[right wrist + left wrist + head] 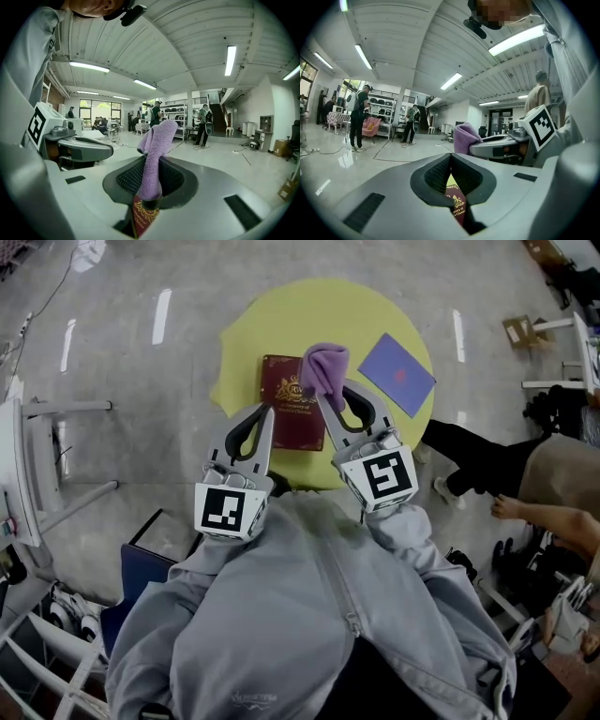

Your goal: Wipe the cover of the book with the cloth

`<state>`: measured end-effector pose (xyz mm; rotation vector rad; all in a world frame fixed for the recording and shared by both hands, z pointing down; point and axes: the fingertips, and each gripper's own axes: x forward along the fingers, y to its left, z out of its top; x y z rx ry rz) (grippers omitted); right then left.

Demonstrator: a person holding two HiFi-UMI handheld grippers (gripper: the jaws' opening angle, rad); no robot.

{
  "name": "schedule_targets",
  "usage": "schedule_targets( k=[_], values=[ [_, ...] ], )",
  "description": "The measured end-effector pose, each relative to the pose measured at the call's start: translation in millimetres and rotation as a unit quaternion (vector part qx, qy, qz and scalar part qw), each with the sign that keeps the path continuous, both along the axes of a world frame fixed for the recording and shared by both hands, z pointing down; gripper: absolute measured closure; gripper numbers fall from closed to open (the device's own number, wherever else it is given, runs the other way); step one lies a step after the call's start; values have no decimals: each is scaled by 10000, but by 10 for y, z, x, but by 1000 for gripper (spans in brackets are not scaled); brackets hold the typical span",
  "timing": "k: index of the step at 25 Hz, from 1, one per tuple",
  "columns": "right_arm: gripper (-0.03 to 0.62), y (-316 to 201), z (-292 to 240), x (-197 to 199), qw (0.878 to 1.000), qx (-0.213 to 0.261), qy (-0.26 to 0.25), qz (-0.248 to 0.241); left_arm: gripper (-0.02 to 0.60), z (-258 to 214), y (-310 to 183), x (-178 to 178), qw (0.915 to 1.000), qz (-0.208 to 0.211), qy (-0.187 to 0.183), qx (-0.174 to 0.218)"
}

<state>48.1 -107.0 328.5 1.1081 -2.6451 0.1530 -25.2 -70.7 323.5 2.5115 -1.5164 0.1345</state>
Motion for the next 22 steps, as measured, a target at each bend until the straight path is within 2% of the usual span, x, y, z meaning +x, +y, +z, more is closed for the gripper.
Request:
schedule_targets(
  k=[7,13,17,22],
  values=[
    [510,-280,415,-135,9986,-326,183,-385,565,321,-233,-27,9998,-12,10,-203],
    [510,-492,706,-297,9930,-454,634,-884,565,677,-381,-79,9990,10,-35,-449],
    [510,-574,861,-394,9855,-600,1020,-1215,565,867,-395,-98,9977,100,-135,-657],
    [510,-636,1046,-485,9700,-712,1733,-1550,565,1108,-358,-172,9948,151,-260,-971]
  ],
)
